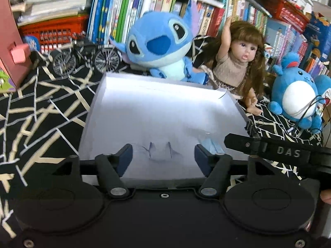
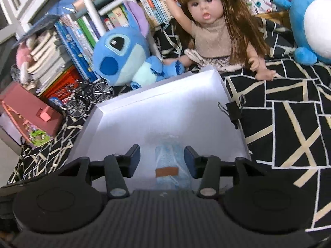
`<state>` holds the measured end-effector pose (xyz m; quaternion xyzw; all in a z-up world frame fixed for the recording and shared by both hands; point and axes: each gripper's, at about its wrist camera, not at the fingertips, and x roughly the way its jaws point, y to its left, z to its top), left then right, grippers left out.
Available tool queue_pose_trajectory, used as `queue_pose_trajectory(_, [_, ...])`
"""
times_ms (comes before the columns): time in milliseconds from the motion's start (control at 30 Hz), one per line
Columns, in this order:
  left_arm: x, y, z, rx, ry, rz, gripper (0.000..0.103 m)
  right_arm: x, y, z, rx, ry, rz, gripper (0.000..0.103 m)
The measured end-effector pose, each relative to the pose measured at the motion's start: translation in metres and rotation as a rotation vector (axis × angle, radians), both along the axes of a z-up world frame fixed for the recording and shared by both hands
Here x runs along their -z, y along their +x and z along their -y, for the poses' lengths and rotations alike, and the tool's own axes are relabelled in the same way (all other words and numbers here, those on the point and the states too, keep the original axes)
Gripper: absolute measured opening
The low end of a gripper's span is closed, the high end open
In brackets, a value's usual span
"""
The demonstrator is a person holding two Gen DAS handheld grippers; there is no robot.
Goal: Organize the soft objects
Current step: 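Open both grippers to release the items in the box and withdraw, then grasp the white foam block with the left gripper while the right grasps the blue floral pouch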
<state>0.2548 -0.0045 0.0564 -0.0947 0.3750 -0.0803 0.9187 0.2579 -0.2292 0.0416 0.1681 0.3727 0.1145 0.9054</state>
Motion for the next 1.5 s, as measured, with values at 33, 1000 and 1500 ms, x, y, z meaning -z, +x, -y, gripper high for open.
queue_pose_trajectory(33, [-0.003,-0.005,0.000,0.003,0.008,0.014,0.076,-0.003,-0.004,0.001,-0.008,0.000,0.013,0.066])
queue_pose_trajectory(1000, [-0.012,-0.178,-0.022,-0.023,0.046,0.226,0.095,-0.021,-0.173,0.000,-0.223,-0.106,0.394,0.103])
queue_pose_trajectory(1500, [0.016,-0.223,-0.026,-0.092,0.074,0.224,0.096,0.008,-0.208,-0.017,-0.215,-0.173,0.460,0.103])
